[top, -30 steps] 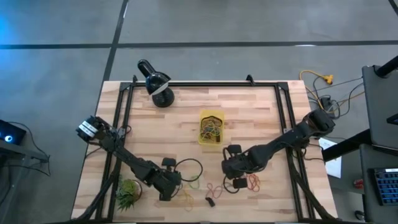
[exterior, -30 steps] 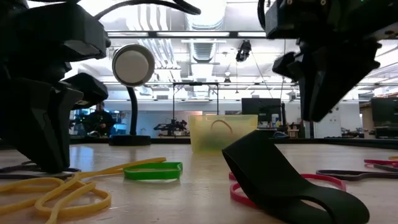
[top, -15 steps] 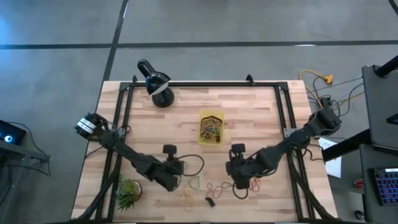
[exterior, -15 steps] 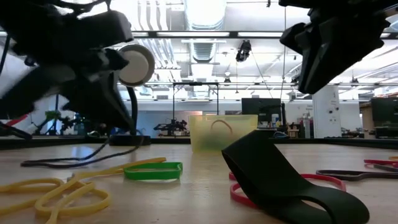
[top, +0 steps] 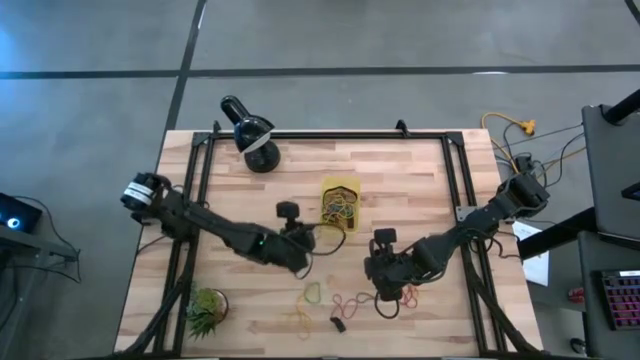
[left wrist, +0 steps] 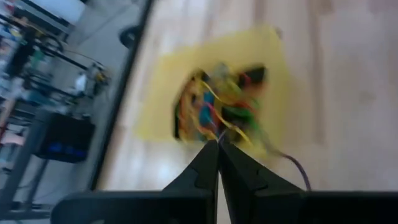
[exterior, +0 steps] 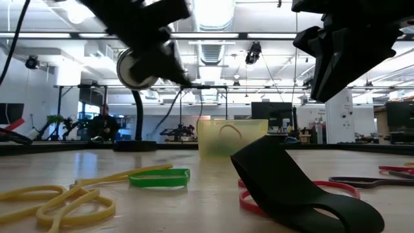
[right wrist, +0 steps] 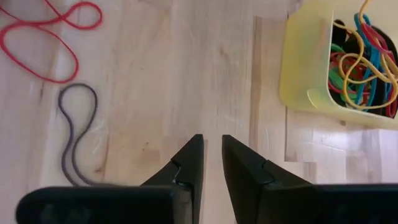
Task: Pick and place rubber bands into bin
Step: Put the blue rubber band into the yellow bin
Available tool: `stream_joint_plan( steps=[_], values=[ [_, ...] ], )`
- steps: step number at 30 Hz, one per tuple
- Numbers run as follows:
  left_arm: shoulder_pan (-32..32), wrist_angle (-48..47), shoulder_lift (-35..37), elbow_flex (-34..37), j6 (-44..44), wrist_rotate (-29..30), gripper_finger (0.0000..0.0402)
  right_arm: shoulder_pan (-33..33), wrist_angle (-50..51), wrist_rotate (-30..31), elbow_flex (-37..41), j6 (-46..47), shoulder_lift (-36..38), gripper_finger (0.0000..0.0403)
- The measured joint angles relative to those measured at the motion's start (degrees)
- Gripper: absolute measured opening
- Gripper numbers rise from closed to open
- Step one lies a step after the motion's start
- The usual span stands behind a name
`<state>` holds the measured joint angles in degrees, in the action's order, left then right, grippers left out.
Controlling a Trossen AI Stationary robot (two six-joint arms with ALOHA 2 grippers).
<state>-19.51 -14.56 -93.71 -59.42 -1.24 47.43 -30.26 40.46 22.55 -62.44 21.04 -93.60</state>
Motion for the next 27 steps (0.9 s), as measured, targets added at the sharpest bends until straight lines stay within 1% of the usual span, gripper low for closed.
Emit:
stream_joint_plan(
  steps=[8,10,13,16,23,25,27],
  values=[
    [6.6,5.1,0.1,-6.3,-14.3,0.0,0.0000,0.0,0.1,0.1,0.7,0.0,0.0,0.0052],
    [8.3,5.8,0.1,-7.6,-16.3,-0.6,0.0000,0.0,0.1,0.1,0.8,0.0,0.0,0.0052],
    [10.5,7.2,0.1,-9.1,-18.7,-3.0,0.0000,0.0,0.1,0.1,0.9,0.0,0.0,0.0052],
    [12.9,8.8,0.1,-9.6,-19.2,-5.9,0.0000,0.0,0.1,0.1,0.9,0.0,0.0,0.0053],
    [18.0,10.0,-0.5,-7.8,-18.5,-17.7,0.0000,0.0,0.1,0.1,1.2,0.0,0.0,0.0053],
    [19.0,9.9,-1.5,-7.6,-17.1,-19.4,0.0000,0.0,0.1,0.1,1.2,0.0,0.0,0.0053],
    [19.8,9.5,-2.6,-7.5,-16.1,-19.8,0.0000,0.0,0.0,0.1,1.3,0.0,0.0,0.0053]
  ],
)
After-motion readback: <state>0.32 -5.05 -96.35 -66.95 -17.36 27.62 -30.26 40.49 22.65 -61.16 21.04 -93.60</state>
